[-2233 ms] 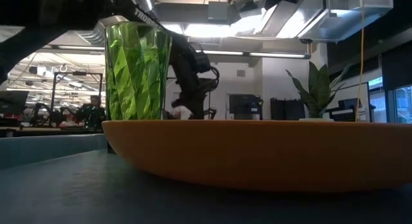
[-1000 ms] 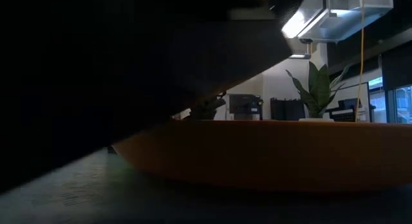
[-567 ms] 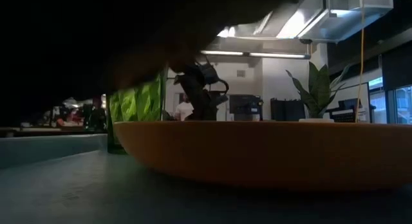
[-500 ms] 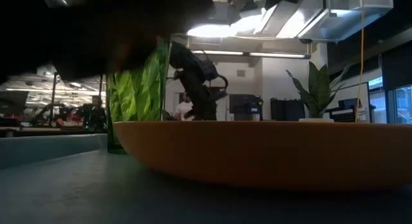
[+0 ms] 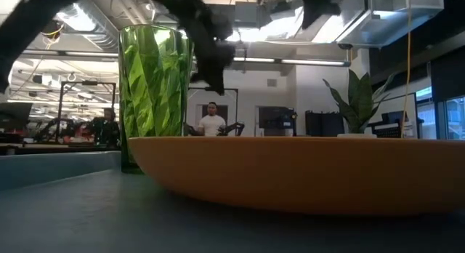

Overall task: Pick and place plate/cup/fork/spoon on tray
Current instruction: Put the blue spoon on the right side of the green fork on the gray serving tray

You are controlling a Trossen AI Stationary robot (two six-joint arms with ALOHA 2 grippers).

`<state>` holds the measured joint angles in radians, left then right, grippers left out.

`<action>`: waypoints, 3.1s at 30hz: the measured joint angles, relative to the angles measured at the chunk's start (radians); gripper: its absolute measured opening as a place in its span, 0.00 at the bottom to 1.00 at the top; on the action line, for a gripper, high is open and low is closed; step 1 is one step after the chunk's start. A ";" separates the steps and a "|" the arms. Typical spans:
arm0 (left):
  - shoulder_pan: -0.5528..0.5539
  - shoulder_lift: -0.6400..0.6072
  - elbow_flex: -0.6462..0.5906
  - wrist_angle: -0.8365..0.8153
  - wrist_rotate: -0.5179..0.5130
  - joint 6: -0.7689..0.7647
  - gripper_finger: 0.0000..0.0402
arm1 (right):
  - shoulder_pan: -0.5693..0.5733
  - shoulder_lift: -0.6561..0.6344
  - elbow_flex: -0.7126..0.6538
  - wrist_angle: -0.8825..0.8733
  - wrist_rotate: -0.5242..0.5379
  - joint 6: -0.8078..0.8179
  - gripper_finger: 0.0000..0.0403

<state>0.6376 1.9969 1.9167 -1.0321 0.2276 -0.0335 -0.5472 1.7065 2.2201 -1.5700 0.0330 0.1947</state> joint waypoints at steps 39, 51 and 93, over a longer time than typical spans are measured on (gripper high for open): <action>-0.181 -0.389 0.000 -0.226 -0.245 -0.090 0.00 | -0.039 0.364 -0.560 0.816 -0.231 0.431 0.24; -0.181 -0.389 0.000 -0.225 -0.245 -0.086 0.00 | -0.038 0.472 -0.559 0.875 -0.237 0.510 0.24; -0.181 -0.388 -0.001 -0.225 -0.234 0.018 0.00 | -0.078 0.519 -0.402 0.784 -0.236 0.368 0.24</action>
<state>0.4561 1.6089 1.9160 -1.2572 -0.0061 -0.0152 -0.6249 2.2253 1.8179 -0.7861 -0.2031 0.5628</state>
